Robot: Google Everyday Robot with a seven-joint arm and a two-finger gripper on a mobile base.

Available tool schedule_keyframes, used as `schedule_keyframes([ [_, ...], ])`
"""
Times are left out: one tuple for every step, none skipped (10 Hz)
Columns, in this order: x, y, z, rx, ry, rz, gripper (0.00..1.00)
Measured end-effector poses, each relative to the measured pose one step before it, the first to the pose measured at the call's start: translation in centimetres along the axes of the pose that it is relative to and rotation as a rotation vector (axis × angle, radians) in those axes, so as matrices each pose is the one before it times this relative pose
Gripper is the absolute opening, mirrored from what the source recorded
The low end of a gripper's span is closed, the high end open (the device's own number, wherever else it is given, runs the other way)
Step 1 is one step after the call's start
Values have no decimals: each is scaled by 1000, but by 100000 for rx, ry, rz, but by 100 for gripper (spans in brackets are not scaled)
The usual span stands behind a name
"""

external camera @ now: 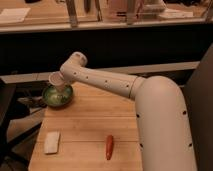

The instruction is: Place the ceramic cup in the ceramic bowl

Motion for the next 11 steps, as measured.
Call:
schedule_keyframes([
  [64, 33, -3, 379, 25, -289, 24],
  [4, 74, 46, 153, -80, -129, 24],
  [29, 1, -26, 197, 19, -62, 28],
  [32, 59, 6, 215, 44, -116, 36],
  [42, 14, 1, 266, 3, -127, 39],
  [46, 51, -8, 165, 27, -218, 38],
  [22, 59, 15, 272, -30, -148, 36],
  [14, 19, -1, 173, 2, -90, 37],
  [62, 46, -20, 264, 59, -106, 35],
  [14, 45, 21, 262, -32, -143, 32],
  [80, 2, -43, 237, 99, -152, 32],
])
